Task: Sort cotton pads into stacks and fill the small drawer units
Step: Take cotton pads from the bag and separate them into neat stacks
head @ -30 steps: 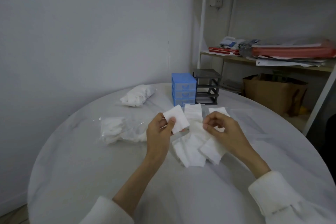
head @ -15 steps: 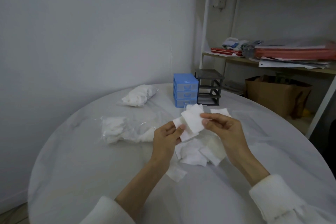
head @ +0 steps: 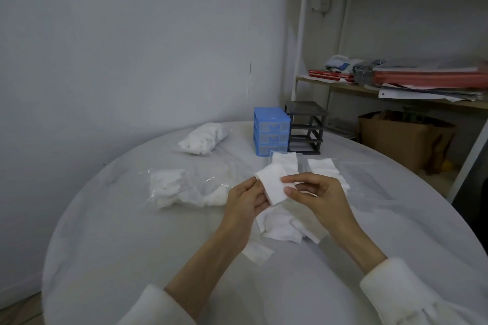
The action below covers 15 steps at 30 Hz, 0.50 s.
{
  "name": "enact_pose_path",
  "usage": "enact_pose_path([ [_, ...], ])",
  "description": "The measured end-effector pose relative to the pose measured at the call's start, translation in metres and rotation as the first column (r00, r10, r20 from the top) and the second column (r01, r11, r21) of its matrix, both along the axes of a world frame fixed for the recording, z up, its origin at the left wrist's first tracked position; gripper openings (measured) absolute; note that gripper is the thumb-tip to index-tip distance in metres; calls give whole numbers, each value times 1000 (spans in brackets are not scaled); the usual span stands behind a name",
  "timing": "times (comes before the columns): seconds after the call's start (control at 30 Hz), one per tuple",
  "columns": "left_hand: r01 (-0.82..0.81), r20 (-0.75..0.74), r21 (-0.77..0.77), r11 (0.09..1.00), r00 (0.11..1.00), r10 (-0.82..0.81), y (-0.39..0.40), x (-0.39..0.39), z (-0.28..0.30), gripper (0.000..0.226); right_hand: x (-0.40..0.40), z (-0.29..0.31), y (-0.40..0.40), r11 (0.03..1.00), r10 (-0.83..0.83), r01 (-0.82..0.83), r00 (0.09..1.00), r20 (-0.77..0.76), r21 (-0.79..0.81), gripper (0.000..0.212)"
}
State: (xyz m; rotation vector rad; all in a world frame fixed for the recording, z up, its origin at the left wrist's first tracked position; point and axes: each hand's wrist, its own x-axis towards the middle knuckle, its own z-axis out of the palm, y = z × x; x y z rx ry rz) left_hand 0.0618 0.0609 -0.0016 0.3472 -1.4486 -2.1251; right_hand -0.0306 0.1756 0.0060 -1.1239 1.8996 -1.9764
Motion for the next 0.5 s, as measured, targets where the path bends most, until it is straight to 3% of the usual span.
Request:
enact_pose_path([
  [0.27,48,32,114,992,998,-52,0,-2,4,30,-3,-3,0,996,-60,70,983,-175,53,29],
  [0.4,24,0,6,1000,1000,-24,2,0,1,15,0,-2,0,993,-74,97,957,-280,67,29],
  [0.5,32,-24,-3,999,999,-32,3,-1,-3,17,1,-3,-1,995,-81,95,966,-247,44,24],
])
